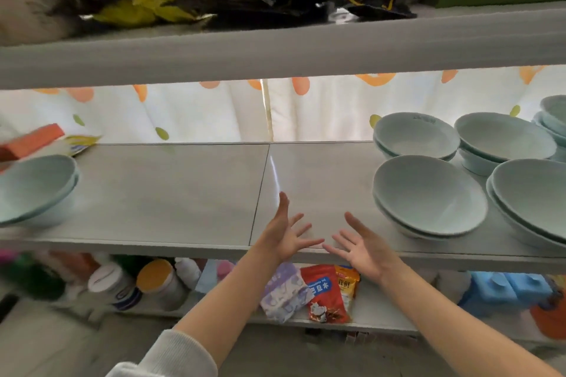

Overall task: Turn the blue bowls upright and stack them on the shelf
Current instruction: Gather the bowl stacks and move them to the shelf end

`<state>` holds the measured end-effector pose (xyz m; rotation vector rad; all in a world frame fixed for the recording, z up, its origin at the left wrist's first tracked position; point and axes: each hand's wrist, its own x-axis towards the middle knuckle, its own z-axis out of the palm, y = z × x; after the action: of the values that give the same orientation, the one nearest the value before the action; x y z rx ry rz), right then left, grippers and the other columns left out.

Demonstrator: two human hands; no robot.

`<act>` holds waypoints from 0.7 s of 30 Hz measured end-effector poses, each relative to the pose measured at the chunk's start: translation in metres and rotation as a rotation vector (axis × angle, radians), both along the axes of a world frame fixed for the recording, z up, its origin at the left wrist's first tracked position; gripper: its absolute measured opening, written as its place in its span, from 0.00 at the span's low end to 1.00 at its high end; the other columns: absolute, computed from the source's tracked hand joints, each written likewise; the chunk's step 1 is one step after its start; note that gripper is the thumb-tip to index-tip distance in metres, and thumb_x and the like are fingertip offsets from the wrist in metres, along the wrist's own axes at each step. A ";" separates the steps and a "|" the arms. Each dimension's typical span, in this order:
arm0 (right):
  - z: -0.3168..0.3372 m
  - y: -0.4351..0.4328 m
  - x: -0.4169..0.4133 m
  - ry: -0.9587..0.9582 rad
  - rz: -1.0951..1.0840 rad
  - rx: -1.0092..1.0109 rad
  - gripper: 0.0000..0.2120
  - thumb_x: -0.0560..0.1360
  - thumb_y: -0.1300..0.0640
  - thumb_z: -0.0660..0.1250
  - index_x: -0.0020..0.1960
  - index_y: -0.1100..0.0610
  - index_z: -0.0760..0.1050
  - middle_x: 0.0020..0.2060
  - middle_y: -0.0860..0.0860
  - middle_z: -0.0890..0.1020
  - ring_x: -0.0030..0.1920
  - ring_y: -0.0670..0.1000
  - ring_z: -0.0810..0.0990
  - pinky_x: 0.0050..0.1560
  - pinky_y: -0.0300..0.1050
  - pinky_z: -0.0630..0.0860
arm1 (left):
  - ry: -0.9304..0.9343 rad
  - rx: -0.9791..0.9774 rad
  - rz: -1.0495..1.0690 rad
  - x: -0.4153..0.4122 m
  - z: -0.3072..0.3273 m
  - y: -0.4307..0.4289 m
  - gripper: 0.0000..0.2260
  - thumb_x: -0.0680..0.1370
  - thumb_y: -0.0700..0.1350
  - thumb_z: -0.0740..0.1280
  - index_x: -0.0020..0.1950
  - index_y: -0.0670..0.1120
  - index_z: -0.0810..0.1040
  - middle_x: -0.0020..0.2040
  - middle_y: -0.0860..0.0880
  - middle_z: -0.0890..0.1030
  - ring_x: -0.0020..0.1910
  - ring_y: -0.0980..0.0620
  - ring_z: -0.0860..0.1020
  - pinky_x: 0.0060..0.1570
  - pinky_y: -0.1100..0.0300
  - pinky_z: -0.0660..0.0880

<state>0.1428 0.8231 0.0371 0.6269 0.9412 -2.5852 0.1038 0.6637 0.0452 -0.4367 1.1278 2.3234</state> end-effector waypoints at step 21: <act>-0.011 -0.414 -0.128 -0.019 0.347 -0.006 0.41 0.70 0.61 0.71 0.75 0.50 0.52 0.75 0.61 0.55 0.74 0.63 0.58 0.55 0.67 0.74 | -0.035 0.069 0.464 -0.043 -0.021 -0.417 0.42 0.69 0.66 0.66 0.77 0.56 0.51 0.77 0.42 0.55 0.75 0.36 0.57 0.57 0.33 0.73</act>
<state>0.0144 0.4092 0.0257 0.4404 0.9426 -2.2694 0.0607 0.2472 0.0240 -0.7788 1.0066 2.7252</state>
